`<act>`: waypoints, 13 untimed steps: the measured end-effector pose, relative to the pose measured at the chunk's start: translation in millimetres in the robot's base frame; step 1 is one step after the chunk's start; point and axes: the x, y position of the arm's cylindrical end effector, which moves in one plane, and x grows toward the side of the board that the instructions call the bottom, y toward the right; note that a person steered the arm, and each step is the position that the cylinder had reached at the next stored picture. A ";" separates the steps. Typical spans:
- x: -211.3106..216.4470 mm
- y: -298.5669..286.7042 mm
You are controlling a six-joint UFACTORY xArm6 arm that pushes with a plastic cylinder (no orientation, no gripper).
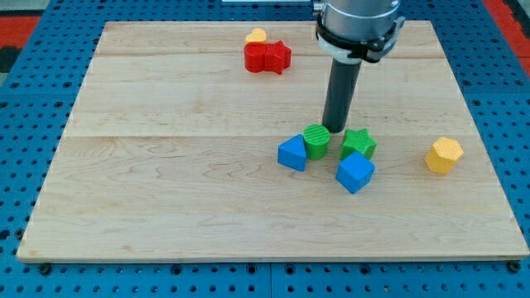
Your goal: Push the yellow hexagon into bottom side of the red blocks
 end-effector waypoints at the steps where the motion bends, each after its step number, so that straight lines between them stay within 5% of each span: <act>1: -25.6 16.5; 2: 20.3 58.0; 3: 60.0 19.2; 5: 115.3 123.8; 8: 29.8 150.2; 9: 5.2 117.8; 10: -8.9 86.1; 13: -13.8 114.2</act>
